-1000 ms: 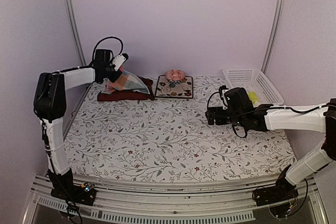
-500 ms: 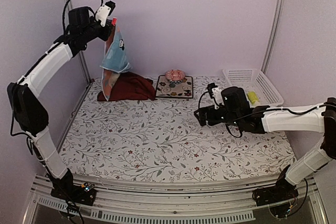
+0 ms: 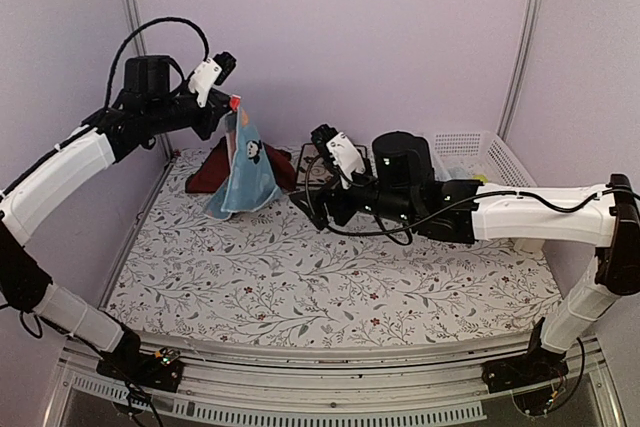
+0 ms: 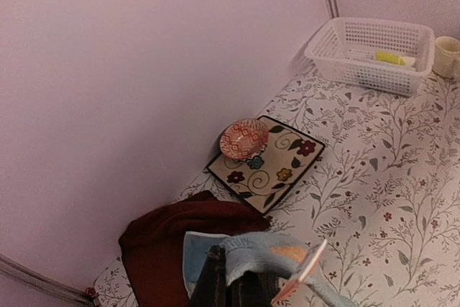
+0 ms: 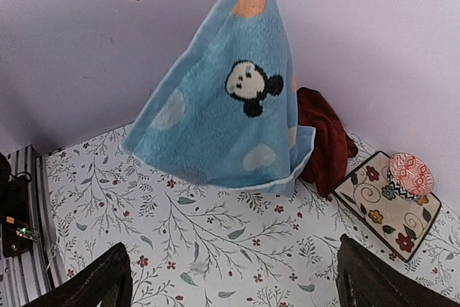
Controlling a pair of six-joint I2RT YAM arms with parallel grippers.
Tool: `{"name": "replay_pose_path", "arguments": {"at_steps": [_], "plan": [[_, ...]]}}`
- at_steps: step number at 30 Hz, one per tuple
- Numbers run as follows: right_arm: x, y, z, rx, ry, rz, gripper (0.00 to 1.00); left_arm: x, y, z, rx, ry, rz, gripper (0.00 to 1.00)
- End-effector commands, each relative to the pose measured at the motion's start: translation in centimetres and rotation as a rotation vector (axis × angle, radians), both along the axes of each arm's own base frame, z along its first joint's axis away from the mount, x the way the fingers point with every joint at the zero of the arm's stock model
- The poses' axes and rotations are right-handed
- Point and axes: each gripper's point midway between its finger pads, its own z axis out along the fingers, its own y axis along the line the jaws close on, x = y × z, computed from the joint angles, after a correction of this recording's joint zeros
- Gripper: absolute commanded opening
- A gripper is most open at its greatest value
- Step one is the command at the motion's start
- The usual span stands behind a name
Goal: Roll the towels
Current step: Pass from the left arm to the right
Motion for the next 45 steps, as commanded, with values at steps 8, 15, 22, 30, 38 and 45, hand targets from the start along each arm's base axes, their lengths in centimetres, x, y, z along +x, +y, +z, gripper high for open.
{"name": "replay_pose_path", "arguments": {"at_steps": [8,15,22,30,38,45], "plan": [[-3.2,1.3,0.2,0.044,-0.012,0.004,0.99,-8.2,-6.2,-9.1,-0.010,0.192,-0.253,0.00],[-2.4,2.3,-3.1,-0.056,-0.115,-0.183,0.99,-9.2,-8.2,-12.2,-0.030,0.272,-0.267,0.00],[-0.7,3.7,-4.2,-0.098,-0.187,-0.333,0.95,-9.9,-9.6,-14.1,-0.013,0.309,-0.281,0.00],[0.4,3.6,-4.7,-0.107,-0.218,-0.419,0.77,-10.5,-10.3,-14.3,-0.027,0.322,-0.309,0.00],[0.2,3.3,-4.9,-0.117,-0.228,-0.411,0.33,-11.2,-11.0,-14.7,-0.024,0.340,-0.363,0.00],[-0.8,3.9,-4.6,-0.096,-0.221,-0.321,0.28,-11.8,-11.6,-14.7,-0.029,0.353,-0.403,0.00]]}}
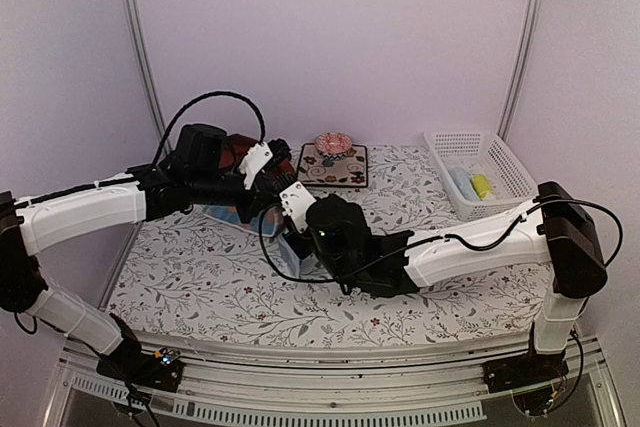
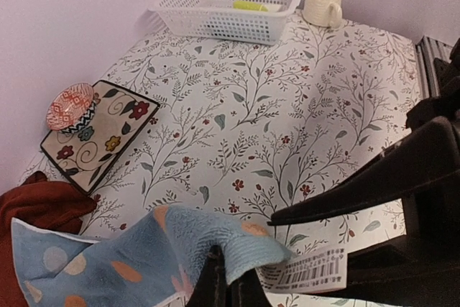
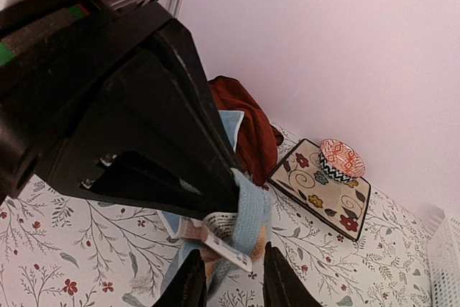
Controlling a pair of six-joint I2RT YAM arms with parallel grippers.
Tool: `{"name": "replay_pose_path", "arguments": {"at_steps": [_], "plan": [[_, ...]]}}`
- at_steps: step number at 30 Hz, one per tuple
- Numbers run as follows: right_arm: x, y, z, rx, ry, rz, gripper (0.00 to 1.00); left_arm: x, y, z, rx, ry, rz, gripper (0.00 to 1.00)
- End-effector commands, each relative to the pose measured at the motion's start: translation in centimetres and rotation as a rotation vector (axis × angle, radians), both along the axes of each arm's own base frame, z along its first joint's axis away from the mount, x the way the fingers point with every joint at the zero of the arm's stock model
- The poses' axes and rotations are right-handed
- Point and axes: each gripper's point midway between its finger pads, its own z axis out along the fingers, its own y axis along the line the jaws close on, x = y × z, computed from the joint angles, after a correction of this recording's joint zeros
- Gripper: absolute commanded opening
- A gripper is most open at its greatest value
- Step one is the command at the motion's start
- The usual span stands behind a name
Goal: Roll the towels
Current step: Pass from the left arm to the right
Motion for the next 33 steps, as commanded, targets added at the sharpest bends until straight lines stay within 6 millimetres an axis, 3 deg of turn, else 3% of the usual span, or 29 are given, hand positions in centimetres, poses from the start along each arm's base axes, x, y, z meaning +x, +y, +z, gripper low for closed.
{"name": "replay_pose_path", "arguments": {"at_steps": [1,4,8,13,17,21,22,23,24,26,28,33], "plan": [[-0.6,0.5,0.8,0.026,-0.006,0.048,0.29,-1.1,-1.2,0.2,-0.026,0.009,-0.064,0.00],[-0.3,0.5,0.4,0.008,-0.013,0.028,0.41,-1.3,-1.5,0.5,-0.034,0.012,-0.084,0.00],[0.6,-0.2,0.3,-0.003,-0.028,-0.044,0.39,-1.7,-1.7,0.6,-0.036,0.015,-0.107,0.00],[1.8,-1.2,0.5,0.002,-0.033,-0.095,0.29,-2.3,-1.9,0.2,-0.027,0.025,-0.140,0.00],[2.2,-1.7,0.4,-0.002,-0.029,-0.096,0.04,-2.9,-2.0,0.6,-0.034,0.018,-0.166,0.00],[2.0,-2.4,0.7,-0.008,-0.033,-0.096,0.02,-3.3,-1.9,1.3,-0.043,-0.002,-0.179,0.02],[2.0,-2.9,0.9,-0.007,-0.033,-0.104,0.02,-3.3,-1.8,1.4,-0.040,-0.011,-0.179,0.15],[2.0,-3.4,1.3,0.002,-0.035,-0.115,0.02,-3.2,-1.7,1.7,-0.038,-0.025,-0.176,0.40],[2.1,-4.0,1.9,0.014,-0.037,-0.129,0.02,-3.1,-1.5,1.9,-0.036,-0.039,-0.165,0.58],[1.9,-5.7,1.8,0.018,-0.025,-0.157,0.02,-2.8,-0.9,2.5,-0.030,-0.081,-0.138,0.83],[1.9,-7.5,2.4,0.037,-0.019,-0.190,0.02,-2.4,0.0,3.0,-0.019,-0.128,-0.109,0.96],[1.5,-12.7,3.0,0.069,0.006,-0.285,0.01,-1.3,3.5,3.5,0.020,-0.231,-0.027,0.97]]}}
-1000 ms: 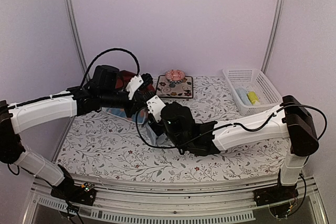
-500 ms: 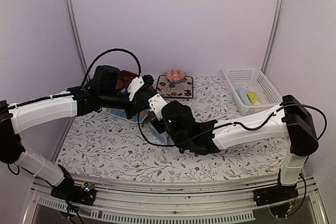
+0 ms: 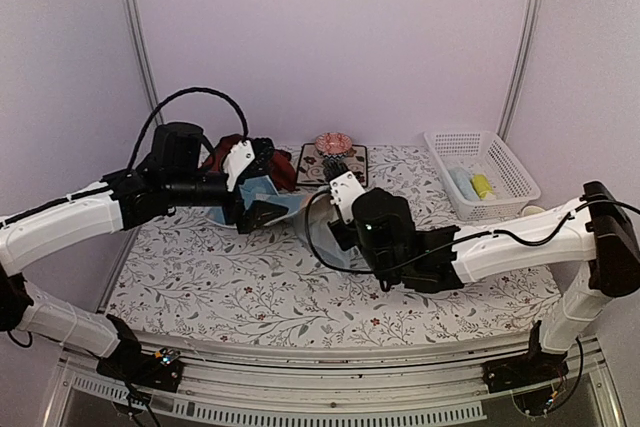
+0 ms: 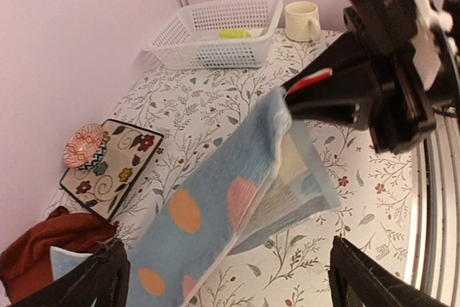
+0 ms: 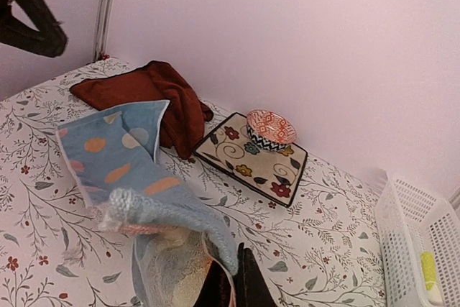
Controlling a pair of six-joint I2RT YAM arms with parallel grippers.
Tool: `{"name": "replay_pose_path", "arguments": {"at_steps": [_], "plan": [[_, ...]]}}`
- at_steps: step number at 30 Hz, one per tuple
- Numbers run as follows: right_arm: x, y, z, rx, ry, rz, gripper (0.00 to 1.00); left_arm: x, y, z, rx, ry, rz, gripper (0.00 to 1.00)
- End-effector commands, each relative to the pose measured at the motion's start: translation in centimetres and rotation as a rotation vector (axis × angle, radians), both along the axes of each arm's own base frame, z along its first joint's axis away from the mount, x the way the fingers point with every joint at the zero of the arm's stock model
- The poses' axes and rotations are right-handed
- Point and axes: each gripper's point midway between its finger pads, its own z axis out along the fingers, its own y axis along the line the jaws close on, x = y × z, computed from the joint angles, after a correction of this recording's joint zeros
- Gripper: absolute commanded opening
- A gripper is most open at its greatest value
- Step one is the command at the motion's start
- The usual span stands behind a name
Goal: Roll the towels
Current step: Pass from the left arm to the right
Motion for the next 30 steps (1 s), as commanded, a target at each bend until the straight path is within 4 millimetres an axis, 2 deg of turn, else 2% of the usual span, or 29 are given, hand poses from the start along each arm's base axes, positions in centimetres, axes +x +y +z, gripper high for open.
{"name": "replay_pose_path", "arguments": {"at_steps": [1,4,8,13,17,21,25,30], "plan": [[0.3,-5.8,2.6,0.095,0.003,-0.137,0.02,1.5,3.5,0.3,0.048,-0.134,0.089,0.97],[0.2,-9.2,2.6,0.146,0.038,-0.202,0.02,3.1,6.3,-1.1,0.127,-0.217,0.158,0.97],[0.3,-13.2,0.5,0.156,0.110,-0.307,0.02,5.2,9.6,-5.0,0.261,-0.278,0.210,0.97],[0.4,-16.7,-1.4,0.185,0.172,-0.412,0.02,5.9,10.8,-11.4,0.463,-0.317,0.135,0.95],[0.6,-18.1,-2.0,0.224,0.190,-0.442,0.02,5.4,10.5,-14.8,0.556,-0.350,0.020,0.91],[0.7,-18.8,-2.6,0.239,0.200,-0.445,0.02,5.0,10.3,-16.9,0.630,-0.369,-0.088,0.89],[0.7,-18.9,-3.1,0.239,0.208,-0.441,0.02,5.2,10.4,-18.9,0.688,-0.320,-0.142,0.84],[0.6,-18.9,-3.4,0.242,0.214,-0.434,0.02,5.7,11.5,-22.5,0.802,-0.256,-0.161,0.78]]}}
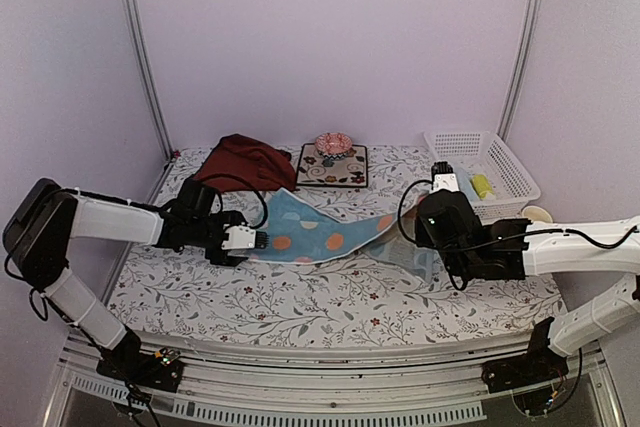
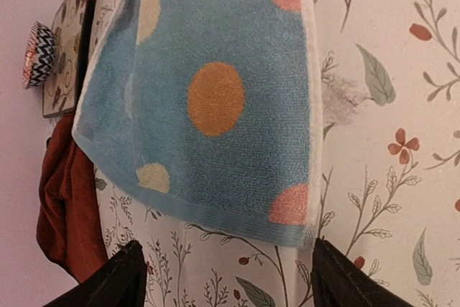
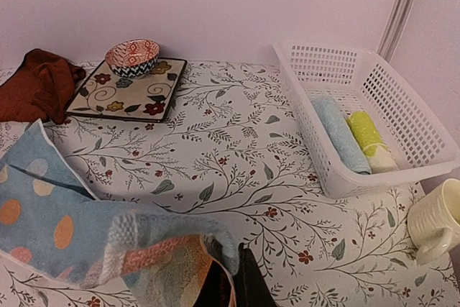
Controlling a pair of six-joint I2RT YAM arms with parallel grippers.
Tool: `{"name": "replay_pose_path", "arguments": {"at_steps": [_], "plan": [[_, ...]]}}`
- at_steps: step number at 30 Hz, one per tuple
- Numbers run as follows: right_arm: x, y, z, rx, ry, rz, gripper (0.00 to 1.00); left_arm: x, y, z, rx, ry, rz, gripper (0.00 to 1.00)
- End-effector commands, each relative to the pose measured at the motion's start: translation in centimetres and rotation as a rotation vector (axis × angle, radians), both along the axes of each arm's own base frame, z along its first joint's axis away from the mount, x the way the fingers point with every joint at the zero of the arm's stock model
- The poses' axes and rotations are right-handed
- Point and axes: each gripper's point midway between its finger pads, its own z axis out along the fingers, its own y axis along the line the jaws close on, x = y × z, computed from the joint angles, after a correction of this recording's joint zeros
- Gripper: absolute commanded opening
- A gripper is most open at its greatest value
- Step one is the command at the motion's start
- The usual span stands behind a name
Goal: Roll the towels
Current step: Pass from the left arm to the right, then pick up the towel from the center of the board.
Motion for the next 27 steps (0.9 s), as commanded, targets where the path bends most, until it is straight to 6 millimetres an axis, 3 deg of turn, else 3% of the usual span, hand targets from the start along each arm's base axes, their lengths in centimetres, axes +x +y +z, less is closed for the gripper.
{"name": "replay_pose_path", "arguments": {"at_steps": [1,10,16,27], "plan": [[-0.2,-0.4,0.0,0.030,-0.003,-0.005,0.02,0.3,1.1,-2.6,0.114,0.027,-0.015,0.77],[-0.1,-0.3,-0.2,0.047,0.002,0.007,0.02,-1.7,1.8,-3.4,0.191,-0.164,-0.170,0.78],[-0.1,-0.5,-0.2,0.054,0.002,0.007,0.02,-1.9,2.4,-5.7,0.299,-0.114,-0.182,0.73],[-0.4,-1.3,0.8,0.087,-0.022,0.002,0.02,-2.2,1.4,-6.7,0.368,-0.076,-0.225,0.58]]}}
